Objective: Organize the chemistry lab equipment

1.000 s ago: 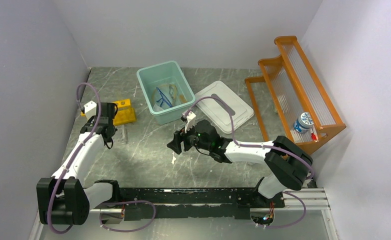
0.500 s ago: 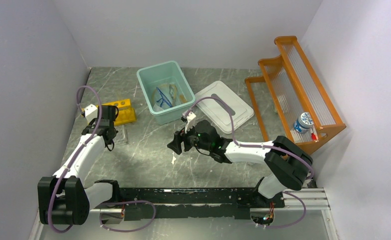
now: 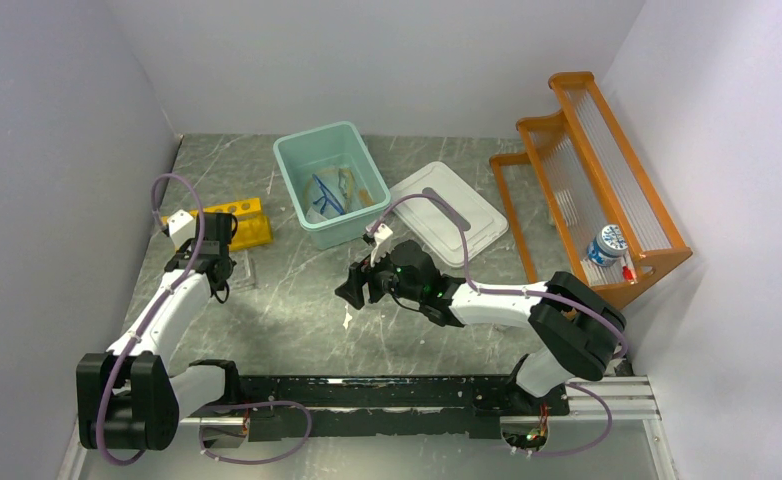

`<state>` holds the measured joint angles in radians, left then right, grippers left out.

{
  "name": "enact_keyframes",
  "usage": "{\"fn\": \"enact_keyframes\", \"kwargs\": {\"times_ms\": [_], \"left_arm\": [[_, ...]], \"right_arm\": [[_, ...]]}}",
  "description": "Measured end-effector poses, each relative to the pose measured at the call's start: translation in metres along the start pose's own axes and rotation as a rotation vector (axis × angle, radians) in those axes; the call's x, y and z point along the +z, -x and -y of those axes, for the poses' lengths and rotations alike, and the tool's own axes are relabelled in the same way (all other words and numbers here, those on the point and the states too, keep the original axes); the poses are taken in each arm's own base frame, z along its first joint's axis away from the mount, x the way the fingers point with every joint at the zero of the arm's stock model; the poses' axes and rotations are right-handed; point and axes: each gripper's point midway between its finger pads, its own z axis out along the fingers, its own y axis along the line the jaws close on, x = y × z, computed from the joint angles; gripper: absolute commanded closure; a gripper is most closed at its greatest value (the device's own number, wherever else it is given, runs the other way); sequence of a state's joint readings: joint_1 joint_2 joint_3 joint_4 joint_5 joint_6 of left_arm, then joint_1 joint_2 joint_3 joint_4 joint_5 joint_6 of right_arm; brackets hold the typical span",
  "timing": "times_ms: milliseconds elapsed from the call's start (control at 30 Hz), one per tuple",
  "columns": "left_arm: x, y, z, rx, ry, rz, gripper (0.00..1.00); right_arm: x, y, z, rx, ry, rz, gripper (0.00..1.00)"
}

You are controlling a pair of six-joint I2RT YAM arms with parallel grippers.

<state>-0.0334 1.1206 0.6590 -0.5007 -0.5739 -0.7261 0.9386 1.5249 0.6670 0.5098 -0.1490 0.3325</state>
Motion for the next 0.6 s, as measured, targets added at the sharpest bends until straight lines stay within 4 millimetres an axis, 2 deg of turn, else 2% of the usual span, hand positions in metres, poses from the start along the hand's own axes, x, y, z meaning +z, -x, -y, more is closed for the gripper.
{"fn": "enact_keyframes", "kwargs": {"times_ms": [133,333,600], "left_arm": [[0.0,-0.001,0.0,-0.003,0.001,-0.004,0.57],[-0.005,0.001,0.0,0.005,-0.006,-0.016,0.42],[-0.039,0.041,0.03,-0.027,-0.155,0.014,0.35]], "right_arm": [[0.0,0.0,0.0,0.0,-0.001,0.0,0.3],[0.0,0.0,0.001,0.001,-0.001,0.0,0.3],[0.0,-0.001,0.001,0.002,-0.003,-0.005,0.3]]}}
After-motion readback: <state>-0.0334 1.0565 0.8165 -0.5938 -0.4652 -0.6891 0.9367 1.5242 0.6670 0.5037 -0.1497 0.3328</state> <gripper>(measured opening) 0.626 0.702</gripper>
